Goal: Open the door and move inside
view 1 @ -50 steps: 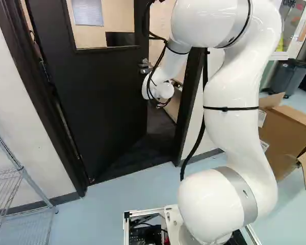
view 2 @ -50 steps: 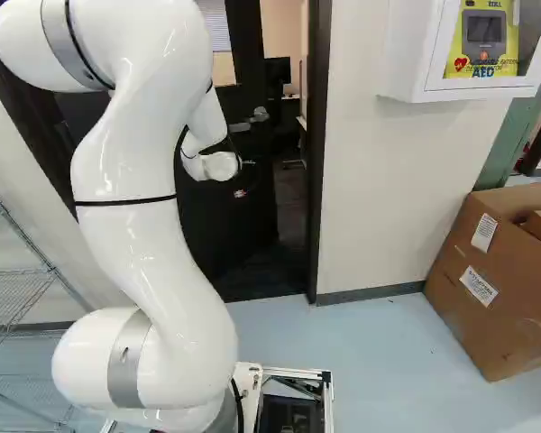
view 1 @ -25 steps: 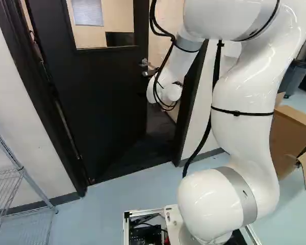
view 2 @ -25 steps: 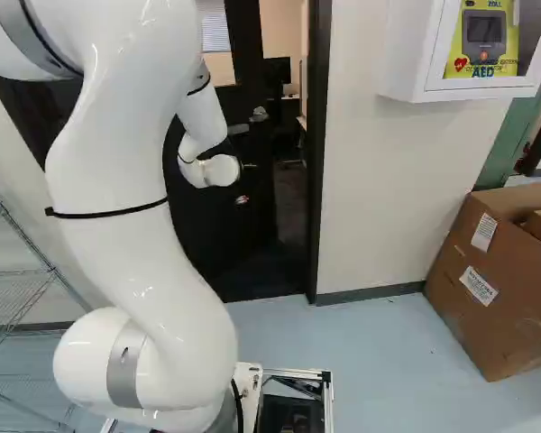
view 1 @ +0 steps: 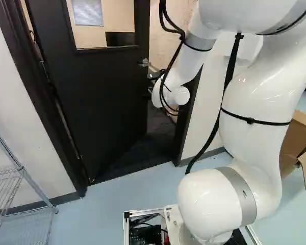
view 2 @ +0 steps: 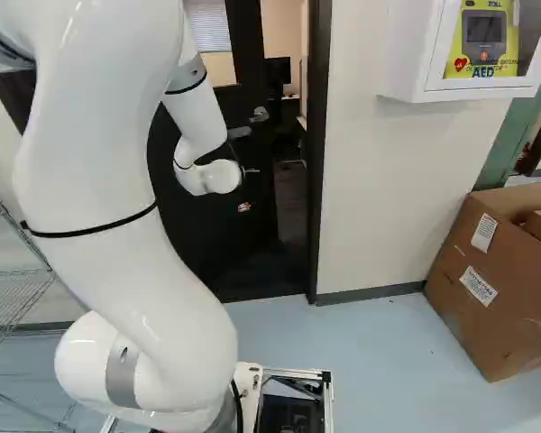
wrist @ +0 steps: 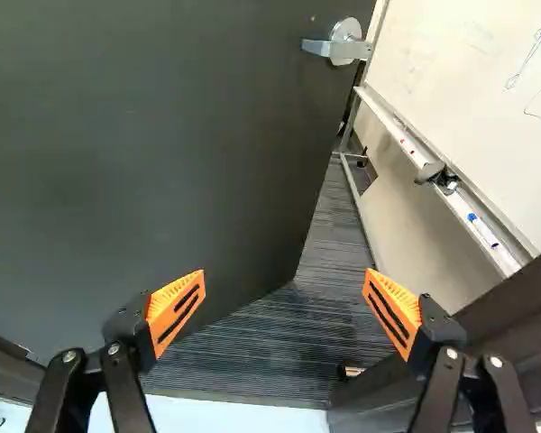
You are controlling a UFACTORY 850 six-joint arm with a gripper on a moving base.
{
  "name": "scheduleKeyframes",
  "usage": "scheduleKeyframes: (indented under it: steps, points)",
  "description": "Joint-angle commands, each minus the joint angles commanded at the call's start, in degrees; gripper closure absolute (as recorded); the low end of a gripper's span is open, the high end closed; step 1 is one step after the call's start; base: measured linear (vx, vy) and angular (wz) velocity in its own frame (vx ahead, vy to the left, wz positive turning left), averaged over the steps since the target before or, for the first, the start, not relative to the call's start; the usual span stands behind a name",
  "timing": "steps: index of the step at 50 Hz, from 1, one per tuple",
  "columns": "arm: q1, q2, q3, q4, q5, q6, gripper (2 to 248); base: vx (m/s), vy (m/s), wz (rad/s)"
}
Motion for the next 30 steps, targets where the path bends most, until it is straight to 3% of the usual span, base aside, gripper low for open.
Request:
scheduleKeyframes:
  steps: [30]
  points:
    - [-3.1,8.5,9.1,0.0,0.0,0.0,3,0.000,0.000,0.000]
